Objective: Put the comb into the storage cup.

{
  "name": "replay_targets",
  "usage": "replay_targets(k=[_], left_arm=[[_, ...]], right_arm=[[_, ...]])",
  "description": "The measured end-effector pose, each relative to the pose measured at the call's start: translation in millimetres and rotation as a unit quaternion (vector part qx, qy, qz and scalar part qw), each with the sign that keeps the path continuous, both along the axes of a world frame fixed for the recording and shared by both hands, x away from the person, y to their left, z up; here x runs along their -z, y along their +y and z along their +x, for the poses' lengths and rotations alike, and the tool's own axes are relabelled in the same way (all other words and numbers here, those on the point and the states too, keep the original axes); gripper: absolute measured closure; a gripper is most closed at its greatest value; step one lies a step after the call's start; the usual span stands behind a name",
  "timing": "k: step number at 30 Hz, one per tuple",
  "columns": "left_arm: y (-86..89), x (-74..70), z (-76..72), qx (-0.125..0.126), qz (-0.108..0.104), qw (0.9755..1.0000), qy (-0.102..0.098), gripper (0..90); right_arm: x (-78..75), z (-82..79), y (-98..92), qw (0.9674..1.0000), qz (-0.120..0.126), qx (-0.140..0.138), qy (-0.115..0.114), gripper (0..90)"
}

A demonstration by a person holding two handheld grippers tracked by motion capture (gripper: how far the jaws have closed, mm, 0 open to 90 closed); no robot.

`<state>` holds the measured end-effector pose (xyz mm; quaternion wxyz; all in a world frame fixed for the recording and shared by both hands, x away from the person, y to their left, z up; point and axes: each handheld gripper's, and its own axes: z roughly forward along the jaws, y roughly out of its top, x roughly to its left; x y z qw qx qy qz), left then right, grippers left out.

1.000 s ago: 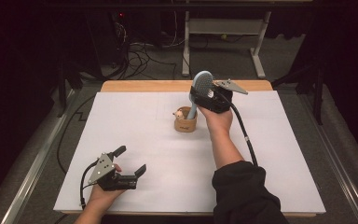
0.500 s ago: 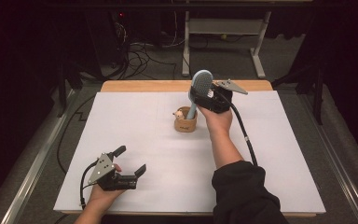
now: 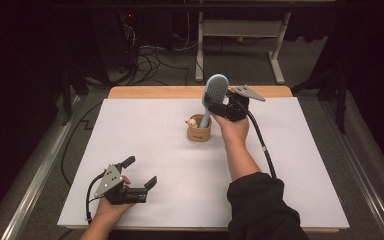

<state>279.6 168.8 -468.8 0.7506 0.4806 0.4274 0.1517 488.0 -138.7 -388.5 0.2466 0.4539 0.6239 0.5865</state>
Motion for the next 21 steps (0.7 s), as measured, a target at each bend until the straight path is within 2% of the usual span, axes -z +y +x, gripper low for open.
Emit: replay_targets(k=[21], left_arm=[[0.2, 0.1, -0.2, -0.001, 0.002, 1.0, 0.0, 0.2]], right_arm=[[1.2, 0.5, -0.2, 0.9999, -0.006, -0.005, 0.008, 10.7]])
